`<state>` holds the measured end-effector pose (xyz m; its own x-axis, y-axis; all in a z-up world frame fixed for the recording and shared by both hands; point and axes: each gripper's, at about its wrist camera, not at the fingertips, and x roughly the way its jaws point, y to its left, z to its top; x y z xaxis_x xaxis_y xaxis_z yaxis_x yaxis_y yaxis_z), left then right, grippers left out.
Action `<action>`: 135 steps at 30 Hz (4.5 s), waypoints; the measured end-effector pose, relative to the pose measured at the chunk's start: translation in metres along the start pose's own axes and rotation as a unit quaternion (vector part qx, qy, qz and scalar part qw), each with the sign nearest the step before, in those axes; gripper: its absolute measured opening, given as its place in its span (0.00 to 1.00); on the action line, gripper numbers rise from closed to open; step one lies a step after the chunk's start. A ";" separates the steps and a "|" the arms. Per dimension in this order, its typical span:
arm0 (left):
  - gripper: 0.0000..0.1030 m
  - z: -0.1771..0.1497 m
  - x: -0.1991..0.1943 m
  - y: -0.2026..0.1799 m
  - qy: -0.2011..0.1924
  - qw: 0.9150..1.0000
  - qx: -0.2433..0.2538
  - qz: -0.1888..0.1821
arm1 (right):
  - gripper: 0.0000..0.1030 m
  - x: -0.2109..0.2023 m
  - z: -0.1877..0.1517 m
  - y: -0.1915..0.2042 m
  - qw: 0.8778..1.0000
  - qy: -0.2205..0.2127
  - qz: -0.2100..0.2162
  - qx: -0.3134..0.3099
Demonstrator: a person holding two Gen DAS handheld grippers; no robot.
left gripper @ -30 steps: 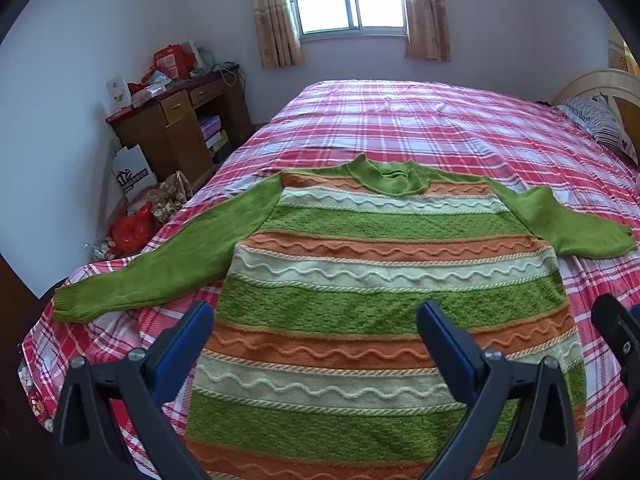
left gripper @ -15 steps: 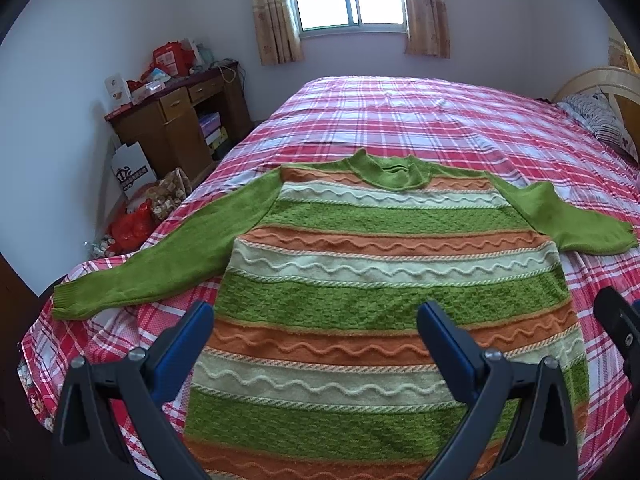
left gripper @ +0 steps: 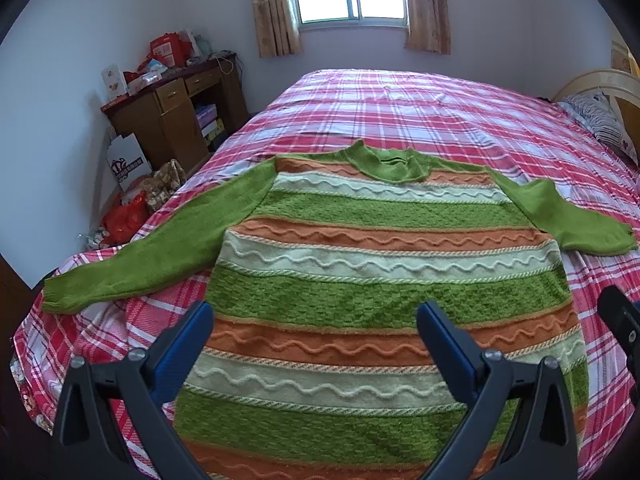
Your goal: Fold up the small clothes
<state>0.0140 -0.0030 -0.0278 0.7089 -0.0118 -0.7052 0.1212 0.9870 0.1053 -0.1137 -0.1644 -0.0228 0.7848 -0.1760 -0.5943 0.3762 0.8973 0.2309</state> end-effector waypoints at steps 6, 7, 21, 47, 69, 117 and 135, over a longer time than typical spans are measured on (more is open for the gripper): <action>1.00 0.000 0.008 -0.005 0.008 1.000 0.006 0.000 | 0.98 0.006 0.001 -0.008 1.000 0.004 -0.004 0.007; 1.00 0.000 0.009 -0.006 0.007 1.000 0.008 -0.001 | 0.98 0.008 0.001 -0.009 1.000 0.005 -0.002 0.008; 1.00 0.001 0.069 0.032 -0.007 0.998 -0.052 0.033 | 0.59 0.028 0.051 -0.170 0.990 -0.018 -0.052 0.132; 1.00 -0.011 0.113 0.030 0.006 0.996 -0.090 0.017 | 0.28 0.133 0.121 -0.399 0.938 -0.038 -0.162 0.304; 1.00 -0.011 0.110 0.030 0.010 0.997 -0.079 -0.009 | 0.07 0.051 0.170 -0.200 0.982 -0.071 0.056 0.163; 1.00 -0.052 0.102 0.111 -0.031 0.985 -0.165 0.035 | 0.13 0.225 -0.018 0.203 0.930 0.195 0.304 -0.064; 1.00 -0.053 0.103 0.109 -0.033 0.985 -0.166 0.035 | 0.13 0.158 0.056 0.030 0.991 0.054 0.063 -0.103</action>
<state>0.0637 0.1120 -0.1258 0.7520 0.0587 -0.6565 -0.1562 0.9835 -0.0909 0.0486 -0.1881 -0.0669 0.7573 -0.0230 -0.6526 0.1610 0.9751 0.1524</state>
